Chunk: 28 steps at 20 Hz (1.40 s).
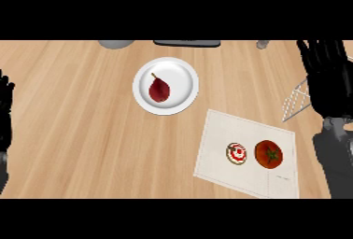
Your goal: Pick the cupcake from the placemat and place it in the tiered shelf
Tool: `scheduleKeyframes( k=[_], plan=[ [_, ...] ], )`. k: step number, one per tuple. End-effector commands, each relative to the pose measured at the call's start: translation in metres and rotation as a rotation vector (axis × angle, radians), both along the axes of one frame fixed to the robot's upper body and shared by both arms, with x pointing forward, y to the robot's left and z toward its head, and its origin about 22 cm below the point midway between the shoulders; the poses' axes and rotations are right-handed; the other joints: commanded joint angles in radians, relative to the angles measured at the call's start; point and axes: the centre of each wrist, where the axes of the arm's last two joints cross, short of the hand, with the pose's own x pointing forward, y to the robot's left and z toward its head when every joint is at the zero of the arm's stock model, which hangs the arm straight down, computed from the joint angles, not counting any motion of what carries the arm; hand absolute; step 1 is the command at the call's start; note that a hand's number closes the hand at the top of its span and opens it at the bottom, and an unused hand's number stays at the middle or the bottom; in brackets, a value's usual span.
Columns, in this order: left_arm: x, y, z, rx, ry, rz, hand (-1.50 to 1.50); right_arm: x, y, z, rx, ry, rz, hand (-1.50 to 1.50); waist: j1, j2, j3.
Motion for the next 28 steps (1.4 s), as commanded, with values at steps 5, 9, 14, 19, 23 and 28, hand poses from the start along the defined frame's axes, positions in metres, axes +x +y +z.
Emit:
scheduleKeyframes(
  k=[5, 9, 14, 19, 23, 28],
  plan=[
    [-0.007, -0.064, -0.032, -0.033, 0.091, -0.282, 0.00, -0.032, -0.026, -0.057, -0.172, 0.244, -0.248, -1.50, -0.101, 0.013, 0.014],
    [-0.009, -0.065, -0.030, -0.049, 0.100, -0.295, 0.00, -0.050, -0.074, -0.091, -0.337, 0.380, -0.476, 1.50, -0.161, 0.068, -0.016],
    [-0.015, -0.103, -0.050, -0.093, 0.166, -0.395, 0.00, -0.085, -0.051, -0.145, -0.337, 0.332, -0.885, -1.50, -0.129, 0.017, 0.013],
    [-0.002, -0.119, -0.043, -0.068, 0.179, -0.451, 0.00, -0.138, -0.008, -0.157, -0.229, 0.160, -0.991, -1.50, -0.080, 0.007, 0.018],
    [0.005, -0.133, -0.048, -0.099, 0.176, -0.442, 0.00, -0.158, 0.003, -0.151, -0.261, 0.212, -0.724, -1.50, -0.055, 0.011, 0.016],
    [0.002, -0.131, -0.060, -0.071, 0.197, -0.476, 0.00, -0.164, -0.004, -0.122, -0.469, 0.333, -0.620, -1.50, -0.046, 0.015, 0.011]
  ],
)
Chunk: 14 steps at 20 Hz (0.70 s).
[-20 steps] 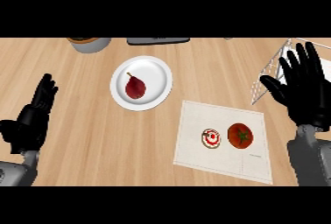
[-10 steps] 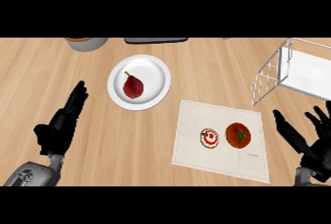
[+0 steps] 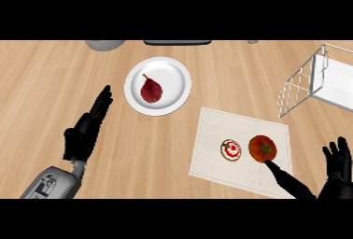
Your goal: Pick the cupcake from the placemat and place it in the tiered shelf
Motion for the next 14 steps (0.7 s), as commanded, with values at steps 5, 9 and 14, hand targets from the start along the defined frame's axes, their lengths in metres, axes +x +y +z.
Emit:
scheduleKeyframes(
  k=[5, 9, 14],
  plan=[
    [0.001, -0.005, 0.001, -0.010, -0.003, -0.019, 0.00, -0.005, 0.006, 0.052, -0.100, 0.252, 0.071, -1.50, 0.025, 0.003, -0.003],
    [0.003, -0.009, -0.002, 0.007, -0.013, -0.026, 0.00, -0.019, 0.012, 0.073, -0.196, 0.457, 0.207, -1.50, 0.017, 0.003, -0.006],
    [0.010, -0.010, 0.009, 0.011, -0.005, -0.046, 0.00, -0.003, 0.027, 0.098, -0.301, 0.692, 0.236, -1.50, 0.041, 0.005, -0.005]
  ],
)
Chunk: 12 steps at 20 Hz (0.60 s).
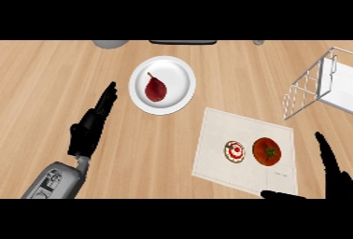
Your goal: Pick the cupcake from the placemat and place it in the tiered shelf
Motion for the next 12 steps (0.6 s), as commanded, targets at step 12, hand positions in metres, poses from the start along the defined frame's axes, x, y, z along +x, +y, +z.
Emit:
scheduleKeyframes(
  k=[12],
  plan=[
    [-0.003, 0.013, -0.013, -0.004, 0.007, -0.001, 0.00, 0.040, 0.096, 0.065, -0.149, 0.220, 0.008, -1.50, 0.001, -0.002, 0.004]
  ],
)
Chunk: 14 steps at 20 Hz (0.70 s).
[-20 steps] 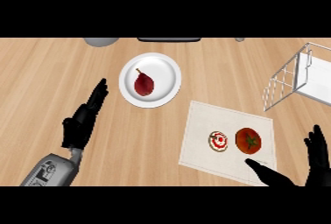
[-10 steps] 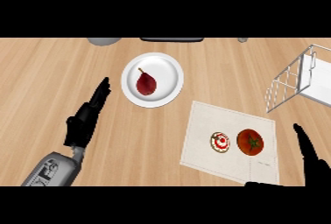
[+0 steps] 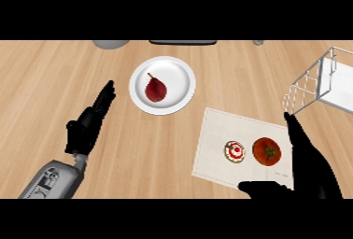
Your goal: Pick the cupcake from the placemat and place it in the tiered shelf
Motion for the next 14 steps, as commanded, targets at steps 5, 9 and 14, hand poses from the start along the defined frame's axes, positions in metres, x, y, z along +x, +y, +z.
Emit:
scheduleKeyframes(
  k=[5, 9, 14],
  plan=[
    [0.006, 0.005, 0.009, 0.007, -0.014, 0.011, 0.00, 0.011, 0.044, 0.012, -0.062, 0.101, -0.114, -1.50, -0.012, -0.003, 0.001],
    [-0.008, 0.009, -0.009, 0.015, 0.001, 0.012, 0.00, 0.016, 0.049, 0.010, -0.056, 0.102, -0.146, -1.50, -0.014, -0.002, 0.002],
    [-0.014, -0.006, -0.009, -0.009, 0.000, 0.002, 0.00, 0.029, 0.055, -0.003, -0.036, 0.123, -0.137, -1.50, -0.010, -0.002, 0.003]
  ],
)
